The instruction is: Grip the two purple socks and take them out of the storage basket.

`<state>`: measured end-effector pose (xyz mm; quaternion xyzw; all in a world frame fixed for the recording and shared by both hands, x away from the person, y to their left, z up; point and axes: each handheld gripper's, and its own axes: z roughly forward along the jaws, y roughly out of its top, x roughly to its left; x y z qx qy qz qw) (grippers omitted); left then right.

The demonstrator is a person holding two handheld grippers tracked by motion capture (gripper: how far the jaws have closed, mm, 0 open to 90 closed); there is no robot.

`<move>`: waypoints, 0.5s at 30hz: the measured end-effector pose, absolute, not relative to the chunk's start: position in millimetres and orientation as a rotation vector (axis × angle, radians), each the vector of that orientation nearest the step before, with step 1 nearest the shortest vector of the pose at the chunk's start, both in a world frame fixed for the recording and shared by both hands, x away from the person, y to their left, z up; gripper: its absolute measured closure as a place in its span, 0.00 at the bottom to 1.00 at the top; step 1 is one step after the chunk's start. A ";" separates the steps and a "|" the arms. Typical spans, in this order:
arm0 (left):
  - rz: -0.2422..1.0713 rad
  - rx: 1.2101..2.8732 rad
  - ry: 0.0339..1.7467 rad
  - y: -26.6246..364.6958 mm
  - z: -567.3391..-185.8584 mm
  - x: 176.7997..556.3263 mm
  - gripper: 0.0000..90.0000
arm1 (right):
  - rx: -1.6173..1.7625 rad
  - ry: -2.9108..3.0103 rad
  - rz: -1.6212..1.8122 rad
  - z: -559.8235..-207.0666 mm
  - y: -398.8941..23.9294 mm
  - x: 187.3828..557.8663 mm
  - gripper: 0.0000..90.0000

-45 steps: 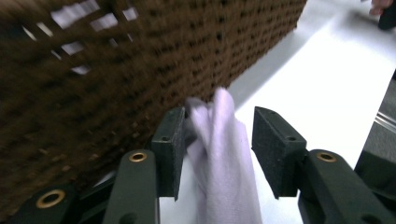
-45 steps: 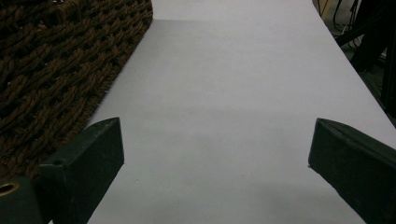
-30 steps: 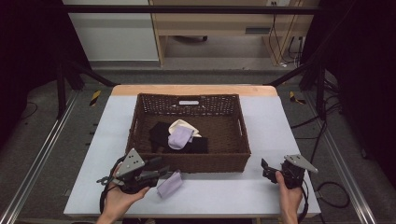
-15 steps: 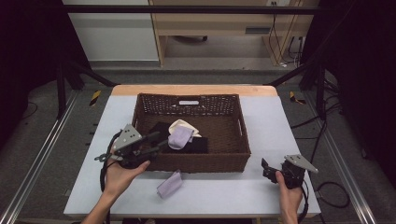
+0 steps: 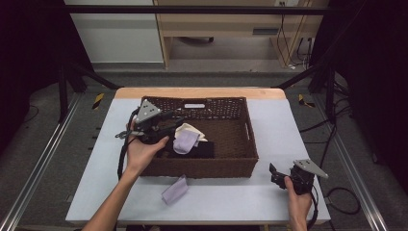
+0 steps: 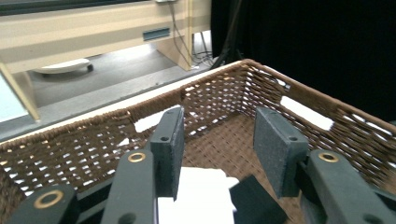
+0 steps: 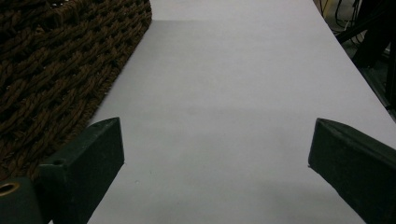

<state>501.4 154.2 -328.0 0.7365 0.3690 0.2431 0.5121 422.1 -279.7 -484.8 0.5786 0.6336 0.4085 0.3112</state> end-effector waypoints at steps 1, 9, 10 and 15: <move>0.590 1.770 0.894 152.9 -328.3 504.5 0.59 | 1.528 1.673 1.079 -484.8 -279.7 422.1 0.04; 0.625 1.794 0.928 137.3 -337.8 530.3 0.59 | 1.532 1.673 1.083 -484.9 -280.0 422.5 0.04; 0.624 1.794 0.931 135.6 -340.1 532.9 0.59 | 1.531 1.674 1.080 -485.0 -280.2 422.6 0.04; 0.624 1.826 0.952 123.9 -355.0 545.5 0.58 | 1.536 1.674 1.086 -485.1 -280.5 422.8 0.04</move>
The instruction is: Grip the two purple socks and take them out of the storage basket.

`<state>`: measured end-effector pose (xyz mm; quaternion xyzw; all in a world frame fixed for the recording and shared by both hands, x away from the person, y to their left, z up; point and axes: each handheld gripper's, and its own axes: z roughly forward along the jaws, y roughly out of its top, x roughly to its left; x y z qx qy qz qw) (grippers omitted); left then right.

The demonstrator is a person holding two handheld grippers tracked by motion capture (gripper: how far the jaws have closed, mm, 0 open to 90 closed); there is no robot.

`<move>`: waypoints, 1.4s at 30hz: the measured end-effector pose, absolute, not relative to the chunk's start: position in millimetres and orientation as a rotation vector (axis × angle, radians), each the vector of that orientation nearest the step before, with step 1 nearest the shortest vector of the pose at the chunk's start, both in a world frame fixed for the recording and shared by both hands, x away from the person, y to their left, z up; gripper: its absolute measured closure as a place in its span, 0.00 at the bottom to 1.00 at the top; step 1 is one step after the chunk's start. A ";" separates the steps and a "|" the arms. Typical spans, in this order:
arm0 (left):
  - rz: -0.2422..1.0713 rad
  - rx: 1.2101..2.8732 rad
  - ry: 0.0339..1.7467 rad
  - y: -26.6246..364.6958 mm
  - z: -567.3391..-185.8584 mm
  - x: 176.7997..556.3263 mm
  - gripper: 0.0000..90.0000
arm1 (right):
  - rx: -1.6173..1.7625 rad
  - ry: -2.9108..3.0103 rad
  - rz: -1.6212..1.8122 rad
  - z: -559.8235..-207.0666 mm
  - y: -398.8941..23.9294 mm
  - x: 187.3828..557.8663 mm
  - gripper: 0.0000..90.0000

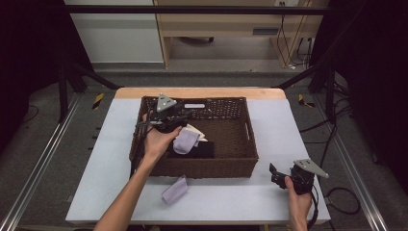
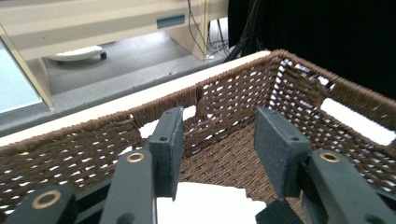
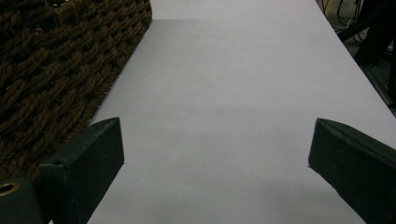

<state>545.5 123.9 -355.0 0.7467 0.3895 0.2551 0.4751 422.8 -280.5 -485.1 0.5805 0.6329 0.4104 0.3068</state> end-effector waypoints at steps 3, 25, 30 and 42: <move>0.618 1.852 0.955 115.2 -365.5 551.6 0.58 | 1.537 1.674 1.087 -485.1 -280.8 422.7 0.04; 0.577 1.995 0.962 98.2 -409.0 559.1 0.53 | 1.545 1.666 1.083 -484.9 -280.5 422.0 0.04; 0.572 2.052 0.972 95.7 -415.2 560.4 0.50 | 1.534 1.661 1.083 -484.9 -280.2 421.3 0.04; 0.578 2.167 0.958 88.0 -424.7 559.0 0.44 | 1.533 1.655 1.085 -484.8 -280.1 420.8 0.04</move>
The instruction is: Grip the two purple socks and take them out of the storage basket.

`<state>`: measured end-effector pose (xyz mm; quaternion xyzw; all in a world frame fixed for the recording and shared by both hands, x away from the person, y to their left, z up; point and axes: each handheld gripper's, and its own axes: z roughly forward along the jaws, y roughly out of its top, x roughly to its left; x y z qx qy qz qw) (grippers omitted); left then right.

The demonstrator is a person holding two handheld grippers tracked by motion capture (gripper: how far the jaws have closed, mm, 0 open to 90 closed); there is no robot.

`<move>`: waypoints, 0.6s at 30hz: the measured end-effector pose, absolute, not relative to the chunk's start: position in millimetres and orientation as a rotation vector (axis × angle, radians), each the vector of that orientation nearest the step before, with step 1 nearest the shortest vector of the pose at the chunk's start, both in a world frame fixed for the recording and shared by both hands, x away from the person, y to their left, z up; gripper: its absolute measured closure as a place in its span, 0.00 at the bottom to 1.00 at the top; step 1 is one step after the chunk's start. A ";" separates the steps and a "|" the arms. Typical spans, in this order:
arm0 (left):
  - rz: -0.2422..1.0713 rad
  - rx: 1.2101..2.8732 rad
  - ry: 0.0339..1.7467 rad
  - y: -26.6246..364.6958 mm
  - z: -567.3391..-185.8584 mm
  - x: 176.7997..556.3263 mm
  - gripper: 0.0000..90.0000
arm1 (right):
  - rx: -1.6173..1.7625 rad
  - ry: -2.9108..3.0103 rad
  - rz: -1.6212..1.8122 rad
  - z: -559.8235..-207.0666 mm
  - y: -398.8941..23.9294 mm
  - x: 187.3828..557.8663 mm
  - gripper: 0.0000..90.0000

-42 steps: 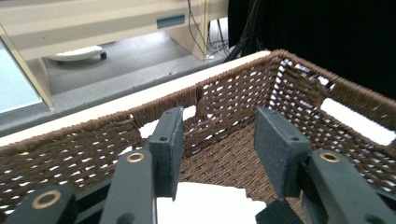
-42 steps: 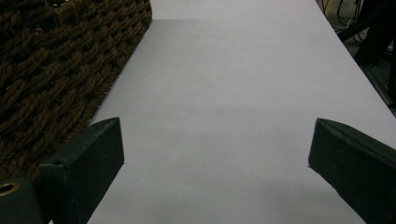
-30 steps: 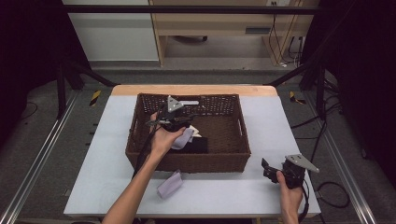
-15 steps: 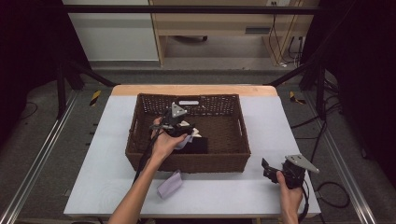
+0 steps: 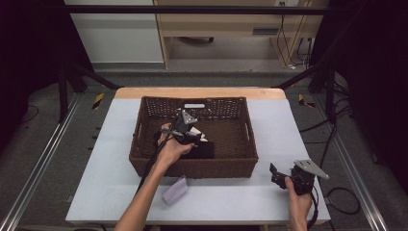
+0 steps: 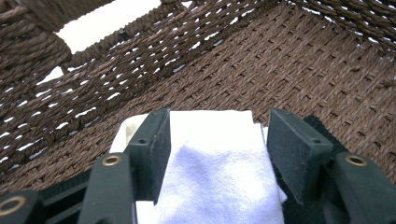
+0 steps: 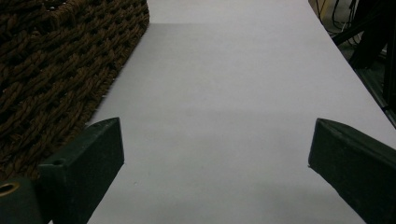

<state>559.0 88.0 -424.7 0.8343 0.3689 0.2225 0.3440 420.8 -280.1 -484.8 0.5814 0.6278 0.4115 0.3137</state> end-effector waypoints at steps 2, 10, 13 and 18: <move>0.583 2.167 0.937 86.4 -424.6 557.8 0.42 | 1.536 1.656 1.085 -484.8 -280.2 420.9 0.04; 0.548 2.208 0.984 87.3 -428.1 560.1 0.52 | 1.537 1.660 1.084 -484.9 -280.4 421.1 0.04; 0.513 2.224 0.984 87.9 -428.5 560.6 0.62 | 1.534 1.662 1.081 -484.9 -280.1 421.3 0.04; 0.449 2.220 1.010 89.3 -428.0 560.8 0.84 | 1.532 1.665 1.080 -485.0 -280.4 421.4 0.04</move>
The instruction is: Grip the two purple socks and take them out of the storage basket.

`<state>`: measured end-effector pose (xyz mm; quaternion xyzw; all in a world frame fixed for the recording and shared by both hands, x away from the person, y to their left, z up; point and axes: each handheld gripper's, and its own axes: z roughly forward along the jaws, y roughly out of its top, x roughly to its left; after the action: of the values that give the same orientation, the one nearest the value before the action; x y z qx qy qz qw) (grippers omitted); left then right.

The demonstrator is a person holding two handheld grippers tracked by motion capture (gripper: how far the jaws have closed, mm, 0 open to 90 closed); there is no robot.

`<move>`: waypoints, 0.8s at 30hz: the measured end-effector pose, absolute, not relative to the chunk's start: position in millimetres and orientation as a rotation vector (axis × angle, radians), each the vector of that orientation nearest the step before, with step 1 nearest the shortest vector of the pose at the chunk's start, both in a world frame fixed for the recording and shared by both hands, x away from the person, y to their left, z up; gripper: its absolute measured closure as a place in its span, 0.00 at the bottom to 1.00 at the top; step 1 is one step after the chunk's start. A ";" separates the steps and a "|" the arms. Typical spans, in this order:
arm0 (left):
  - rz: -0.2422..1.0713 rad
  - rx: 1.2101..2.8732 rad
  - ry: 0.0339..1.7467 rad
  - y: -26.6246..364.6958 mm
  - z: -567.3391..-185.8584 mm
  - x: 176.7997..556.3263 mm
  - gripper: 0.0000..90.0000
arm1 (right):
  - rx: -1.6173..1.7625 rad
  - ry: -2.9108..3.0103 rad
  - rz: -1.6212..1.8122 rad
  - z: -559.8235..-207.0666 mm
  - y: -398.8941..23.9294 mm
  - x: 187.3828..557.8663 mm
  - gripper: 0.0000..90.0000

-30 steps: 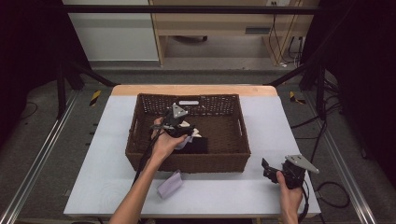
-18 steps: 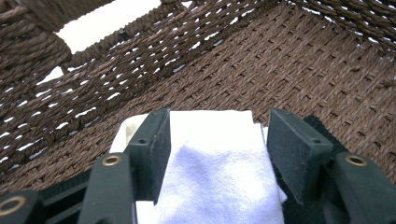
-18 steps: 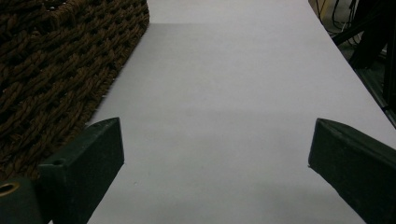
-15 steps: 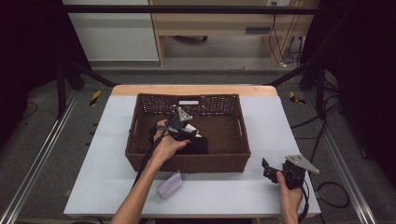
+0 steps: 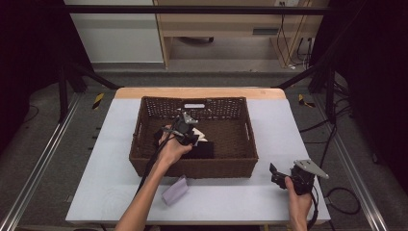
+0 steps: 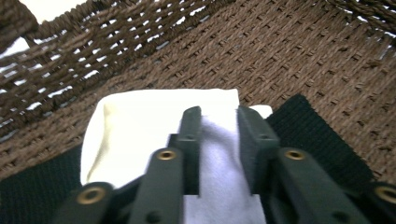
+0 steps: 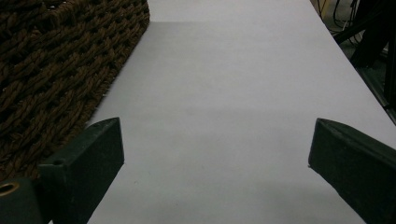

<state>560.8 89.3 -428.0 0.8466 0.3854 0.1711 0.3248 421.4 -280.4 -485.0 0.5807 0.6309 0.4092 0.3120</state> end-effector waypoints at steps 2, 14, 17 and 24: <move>0.440 2.212 1.016 90.0 -426.7 560.6 0.90 | 1.535 1.663 1.082 -484.9 -280.2 421.4 0.04; 0.483 2.114 0.972 95.7 -415.6 553.9 0.97 | 1.534 1.663 1.083 -484.9 -280.6 421.4 0.04; 0.475 2.081 0.951 96.5 -413.3 552.4 0.97 | 1.534 1.664 1.083 -484.9 -280.6 421.4 0.04; 0.443 1.936 0.952 103.6 -403.8 554.3 0.97 | 1.536 1.662 1.088 -484.9 -280.7 421.6 0.04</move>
<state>554.3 103.6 -403.8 0.7838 0.3856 0.1794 0.4526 421.6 -280.7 -484.9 0.5814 0.6293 0.4120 0.3100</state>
